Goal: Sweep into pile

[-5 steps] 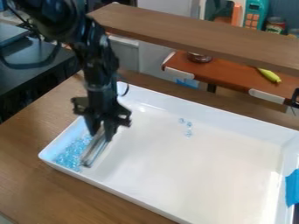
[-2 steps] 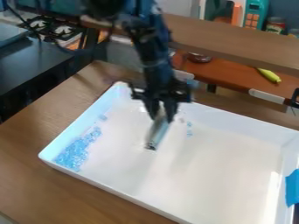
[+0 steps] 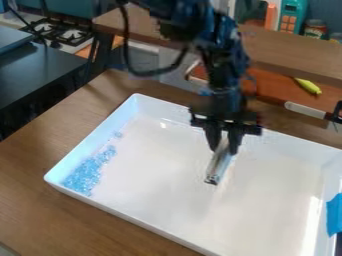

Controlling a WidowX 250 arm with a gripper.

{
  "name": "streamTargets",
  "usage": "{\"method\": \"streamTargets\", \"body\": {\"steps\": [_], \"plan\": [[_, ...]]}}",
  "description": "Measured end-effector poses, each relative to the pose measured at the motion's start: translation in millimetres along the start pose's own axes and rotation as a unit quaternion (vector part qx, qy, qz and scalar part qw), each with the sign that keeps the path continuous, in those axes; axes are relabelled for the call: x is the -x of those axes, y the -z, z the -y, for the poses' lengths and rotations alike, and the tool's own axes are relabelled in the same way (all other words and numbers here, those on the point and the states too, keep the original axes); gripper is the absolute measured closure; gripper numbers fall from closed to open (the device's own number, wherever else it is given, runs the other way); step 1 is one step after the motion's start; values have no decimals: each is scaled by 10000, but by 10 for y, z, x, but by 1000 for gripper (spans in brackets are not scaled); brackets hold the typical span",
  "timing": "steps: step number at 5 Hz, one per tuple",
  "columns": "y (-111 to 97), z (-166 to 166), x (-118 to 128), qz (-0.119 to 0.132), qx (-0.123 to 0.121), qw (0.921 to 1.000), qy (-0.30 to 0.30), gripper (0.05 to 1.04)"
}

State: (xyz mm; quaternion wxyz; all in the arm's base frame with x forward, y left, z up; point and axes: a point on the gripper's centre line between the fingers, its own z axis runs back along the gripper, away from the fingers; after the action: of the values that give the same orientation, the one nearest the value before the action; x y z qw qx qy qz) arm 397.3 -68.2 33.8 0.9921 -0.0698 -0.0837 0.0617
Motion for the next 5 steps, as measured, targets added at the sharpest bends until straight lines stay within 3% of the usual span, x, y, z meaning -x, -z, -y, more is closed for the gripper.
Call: {"method": "streamTargets", "body": {"steps": [3, 5], "plan": [[385, -36, -296, -131, -357, 9989, -288, 727], [387, -361, -377, -201, -471, 9968, -610, 727]]}}
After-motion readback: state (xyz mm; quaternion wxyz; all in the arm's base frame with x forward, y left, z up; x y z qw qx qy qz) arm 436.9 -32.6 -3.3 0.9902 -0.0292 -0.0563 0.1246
